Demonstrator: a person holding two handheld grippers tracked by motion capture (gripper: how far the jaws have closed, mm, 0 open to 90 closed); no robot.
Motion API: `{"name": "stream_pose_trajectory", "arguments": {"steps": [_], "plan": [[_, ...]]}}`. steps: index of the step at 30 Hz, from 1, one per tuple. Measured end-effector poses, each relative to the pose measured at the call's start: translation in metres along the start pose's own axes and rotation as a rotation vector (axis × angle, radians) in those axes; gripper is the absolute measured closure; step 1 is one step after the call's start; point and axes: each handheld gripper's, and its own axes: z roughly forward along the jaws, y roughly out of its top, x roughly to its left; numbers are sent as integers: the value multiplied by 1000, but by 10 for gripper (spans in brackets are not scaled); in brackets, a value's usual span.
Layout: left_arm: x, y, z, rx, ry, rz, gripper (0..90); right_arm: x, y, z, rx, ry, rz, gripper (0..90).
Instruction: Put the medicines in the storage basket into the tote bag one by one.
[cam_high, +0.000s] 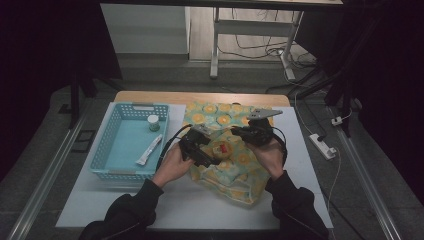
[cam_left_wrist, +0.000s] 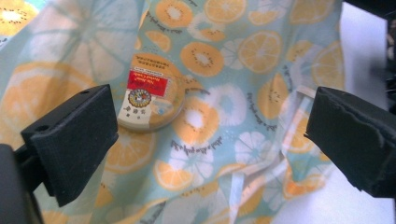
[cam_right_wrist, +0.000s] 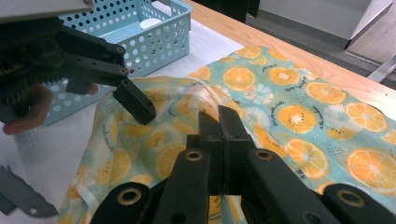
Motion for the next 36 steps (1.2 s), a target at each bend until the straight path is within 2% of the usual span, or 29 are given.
{"name": "stream_pose_trajectory", "arguments": {"steps": [5,15,18,25,36], "plan": [[1,-5,-12,3,28,-4,3,0,0,-1,-3,0,1,900],[6,-18,-36,-22,81,-27,0,1,0,0,-1,2,1,900],[10,-23,-44,-11,121,-28,0,1,0,0,0,3,0,900],[22,-35,-67,-42,204,-70,0,2,0,0,5,2,-2,900],[35,-56,-92,-40,277,-134,0,1,-1,1,8,1,-4,900]]}}
